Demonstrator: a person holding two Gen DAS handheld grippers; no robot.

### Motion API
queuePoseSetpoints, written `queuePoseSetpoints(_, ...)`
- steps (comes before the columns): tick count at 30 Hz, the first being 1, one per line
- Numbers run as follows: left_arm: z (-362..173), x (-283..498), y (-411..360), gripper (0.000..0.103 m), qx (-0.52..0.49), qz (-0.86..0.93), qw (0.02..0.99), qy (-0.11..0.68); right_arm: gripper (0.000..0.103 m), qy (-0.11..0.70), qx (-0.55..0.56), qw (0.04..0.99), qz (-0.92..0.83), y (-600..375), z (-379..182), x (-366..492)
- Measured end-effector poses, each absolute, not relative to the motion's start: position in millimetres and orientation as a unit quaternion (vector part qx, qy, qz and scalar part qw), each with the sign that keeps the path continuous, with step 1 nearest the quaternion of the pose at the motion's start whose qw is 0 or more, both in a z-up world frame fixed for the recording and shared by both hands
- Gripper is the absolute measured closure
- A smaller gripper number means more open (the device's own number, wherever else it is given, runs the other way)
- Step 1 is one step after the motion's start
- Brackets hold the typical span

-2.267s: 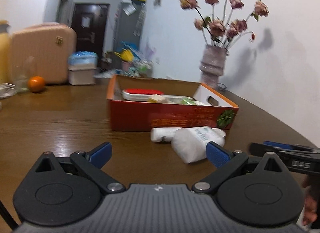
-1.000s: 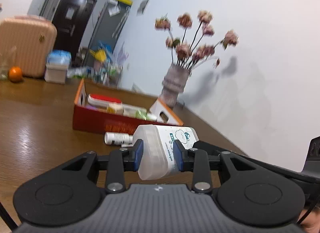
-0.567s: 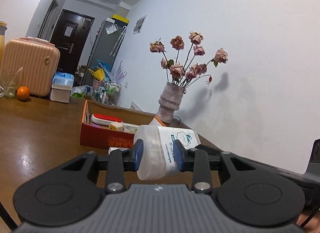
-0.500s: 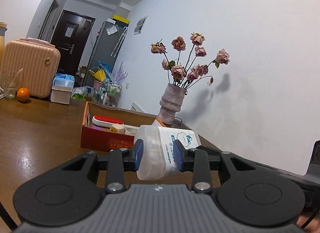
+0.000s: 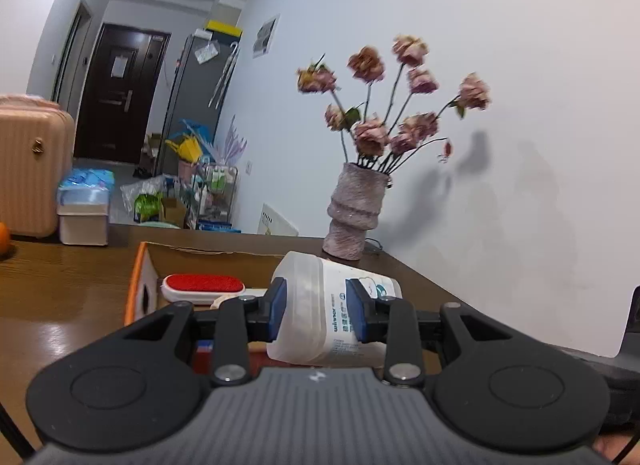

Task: Organize rigid objects
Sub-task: 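Lift the white bottle with both grippers into the box and release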

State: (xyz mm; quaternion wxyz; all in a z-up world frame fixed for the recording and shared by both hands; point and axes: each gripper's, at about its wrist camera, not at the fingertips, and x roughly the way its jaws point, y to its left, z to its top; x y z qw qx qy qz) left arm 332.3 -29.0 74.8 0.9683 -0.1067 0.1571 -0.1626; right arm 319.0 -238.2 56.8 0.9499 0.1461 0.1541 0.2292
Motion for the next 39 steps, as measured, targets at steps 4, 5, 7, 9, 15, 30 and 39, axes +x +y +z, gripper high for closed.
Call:
queuePoseSetpoints(4,53.7,391.5,-31.4,0.070,-0.129,-0.154,0.961,0.191,0.087,0.178,0.150,0.947,0.221,-242.7,49.7,378.7)
queuePoseSetpoints(5,45.5,407.6,-32.3,0.070,-0.136,-0.152,0.957,0.205,0.087,0.186,0.151,0.946,0.218,-243.6,45.6,394.5)
queuePoseSetpoints(7,31.3,431.0,-32.1,0.071,-0.140,-0.146,0.954,0.221,0.087,0.205,0.147,0.944,0.211,-243.0,34.4,424.8)
queuePoseSetpoints(9,17.4,448.8,-33.2,0.071,-0.141,-0.136,0.952,0.233,0.087,0.226,0.148,0.940,0.207,-241.4,20.9,450.0)
queuePoseSetpoints(15,-14.2,485.7,-32.0,0.071,-0.137,-0.132,0.939,0.286,0.086,0.264,0.143,0.933,0.196,-235.3,-13.3,488.0)
queuePoseSetpoints(30,-24.5,485.1,-31.4,0.046,-0.120,-0.120,0.940,0.297,0.082,0.261,0.159,0.934,0.187,-247.0,-34.2,496.2)
queuePoseSetpoints(39,29.3,440.7,-7.5,0.021,-0.079,-0.065,0.967,0.232,0.062,0.231,0.136,0.949,0.166,-262.0,12.9,464.8)
